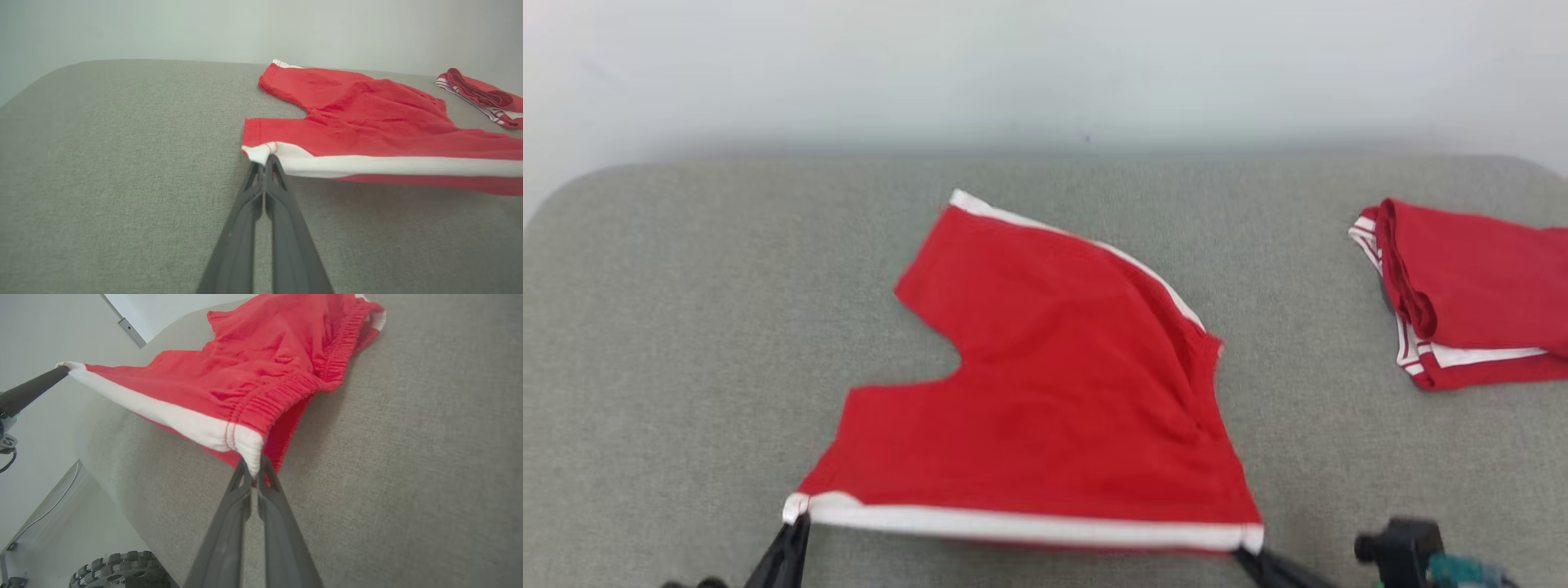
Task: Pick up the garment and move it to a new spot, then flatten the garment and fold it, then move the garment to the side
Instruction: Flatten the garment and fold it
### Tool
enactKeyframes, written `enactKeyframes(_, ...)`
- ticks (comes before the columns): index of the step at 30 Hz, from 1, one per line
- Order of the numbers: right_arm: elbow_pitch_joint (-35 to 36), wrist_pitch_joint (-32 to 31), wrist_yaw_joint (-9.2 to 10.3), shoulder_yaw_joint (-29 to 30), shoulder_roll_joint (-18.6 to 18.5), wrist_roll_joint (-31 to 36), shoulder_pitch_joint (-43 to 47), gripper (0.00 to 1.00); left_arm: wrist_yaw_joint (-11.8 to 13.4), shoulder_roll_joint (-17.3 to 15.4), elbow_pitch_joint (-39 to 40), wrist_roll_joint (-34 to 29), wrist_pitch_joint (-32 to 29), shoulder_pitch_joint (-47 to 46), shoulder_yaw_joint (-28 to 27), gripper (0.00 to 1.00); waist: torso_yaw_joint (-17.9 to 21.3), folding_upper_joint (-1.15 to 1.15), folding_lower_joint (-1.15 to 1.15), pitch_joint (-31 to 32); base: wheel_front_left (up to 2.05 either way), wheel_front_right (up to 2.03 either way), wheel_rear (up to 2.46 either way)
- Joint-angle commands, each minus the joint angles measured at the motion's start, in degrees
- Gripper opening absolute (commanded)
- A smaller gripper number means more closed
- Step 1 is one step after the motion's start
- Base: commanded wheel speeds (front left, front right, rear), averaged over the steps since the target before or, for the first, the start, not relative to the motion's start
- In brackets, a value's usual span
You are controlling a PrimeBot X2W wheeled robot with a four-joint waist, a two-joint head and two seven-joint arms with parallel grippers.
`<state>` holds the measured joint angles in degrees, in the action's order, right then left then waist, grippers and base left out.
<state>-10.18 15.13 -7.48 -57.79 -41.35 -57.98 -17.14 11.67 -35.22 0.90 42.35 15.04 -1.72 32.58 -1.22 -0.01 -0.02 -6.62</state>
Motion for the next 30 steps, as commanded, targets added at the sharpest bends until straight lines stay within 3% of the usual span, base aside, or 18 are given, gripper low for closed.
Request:
enactKeyframes(1, 0.53, 0.04, -0.05, 0.14, -0.53, -0.36, 1.57, 0.0, 0.31, 0.25, -0.06, 0.07, 0.11, 1.4, -0.68, 0.0, -0.7, 0.01, 0.02, 1.84, 0.0, 0.0, 0.0)
enactKeyframes(5, 1.64, 0.04, -0.05, 0.47, -0.49, -0.01, 6.71, 0.0, 1.07, 0.33, -1.01, -0.89, 0.11, 4.66, -1.76, 0.0, -0.74, 0.01, 0.02, 2.68, 0.0, 0.0, 0.0)
enactKeyframes(11, 2.91, -0.16, -0.05, 2.34, 0.67, 1.41, 9.53, 0.0, 0.1, 1.0, -1.68, -1.37, 0.11, 5.86, -3.5, 0.0, 0.07, 0.01, 0.02, 2.54, 0.0, 0.0, 0.0)
enactKeyframes(18, 5.81, -0.13, -0.05, 6.89, 2.76, 0.68, 7.99, 0.0, -2.53, -2.38, -0.93, -3.22, -1.19, -1.24, -4.82, 0.0, 2.2, 0.01, 0.02, 0.15, 0.0, 0.0, 0.0)
enactKeyframes(23, 7.08, -0.21, -0.05, 10.88, 4.92, -0.21, 4.21, 0.0, -7.22, -6.91, -1.46, -6.44, -7.11, -14.06, -4.62, 0.0, 5.94, 0.01, 0.02, -3.95, 0.0, 0.0, 0.0)
enactKeyframes(30, 4.15, -0.52, -0.05, 13.52, 9.79, -0.3, -2.95, 0.0, -14.01, -8.73, -6.35, -7.63, -15.26, -29.78, -3.32, 0.0, 11.44, 0.01, 0.02, -9.99, 0.0, 0.0, 0.0)
